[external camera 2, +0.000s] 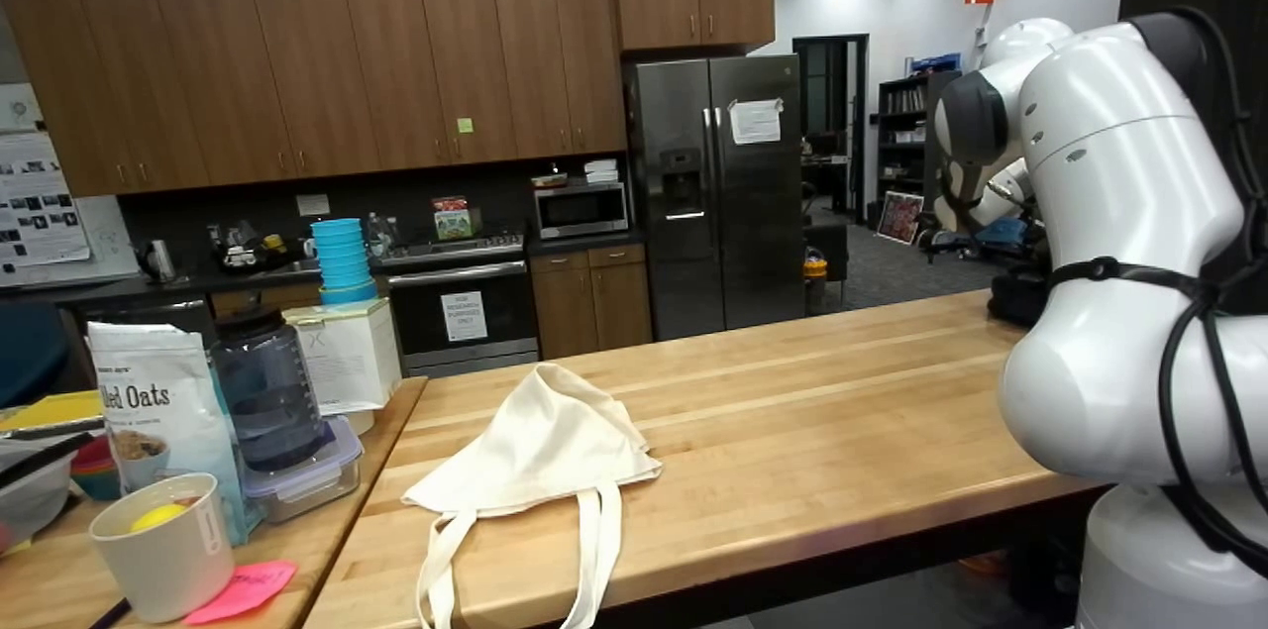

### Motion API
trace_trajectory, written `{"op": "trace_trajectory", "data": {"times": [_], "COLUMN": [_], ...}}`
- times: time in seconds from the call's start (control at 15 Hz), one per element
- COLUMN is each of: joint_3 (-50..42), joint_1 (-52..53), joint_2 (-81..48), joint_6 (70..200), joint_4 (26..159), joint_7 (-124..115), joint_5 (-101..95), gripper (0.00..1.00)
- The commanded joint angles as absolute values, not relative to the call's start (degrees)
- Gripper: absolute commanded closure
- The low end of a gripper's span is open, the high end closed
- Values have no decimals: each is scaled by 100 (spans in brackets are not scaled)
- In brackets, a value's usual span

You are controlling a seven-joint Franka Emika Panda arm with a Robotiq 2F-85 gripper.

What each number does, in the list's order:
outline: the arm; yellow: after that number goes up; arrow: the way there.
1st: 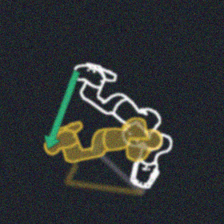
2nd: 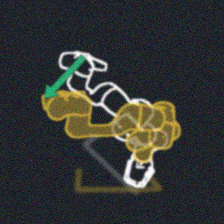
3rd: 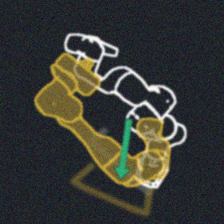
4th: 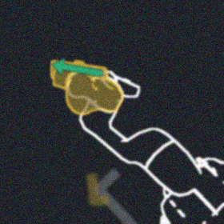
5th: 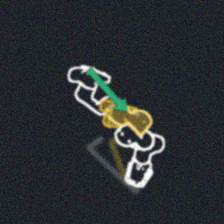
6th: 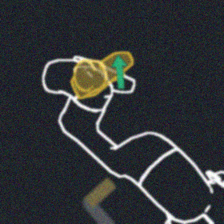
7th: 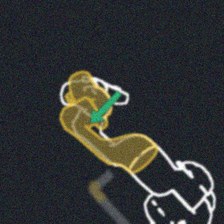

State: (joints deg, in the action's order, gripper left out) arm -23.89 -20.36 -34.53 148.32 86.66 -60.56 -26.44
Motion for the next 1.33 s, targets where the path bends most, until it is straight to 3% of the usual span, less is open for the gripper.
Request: {"op": "trace_trajectory", "data": {"times": [0.0, 0.13, 0.2, 0.4, 0.8, 1.27], "joint_3": [-2389, -2385, -2417, -2547, -3155, -2802], "joint_1": [-2036, -2031, -2007, -1932, -1591, -1680], "joint_2": [-3455, -3456, -3462, -3477, -3479, -3859], "joint_6": [14831, 14831, 14826, 14837, 14620, 14662], "joint_4": [8671, 8679, 8668, 8635, 8619, 8367], "joint_7": [-6058, -6059, -6107, -6330, -7404, -6998], "joint_5": [-2644, -2644, -2676, -2788, -3186, -2626], "gripper": [88, 74, 48, 42, 2, 0]}}
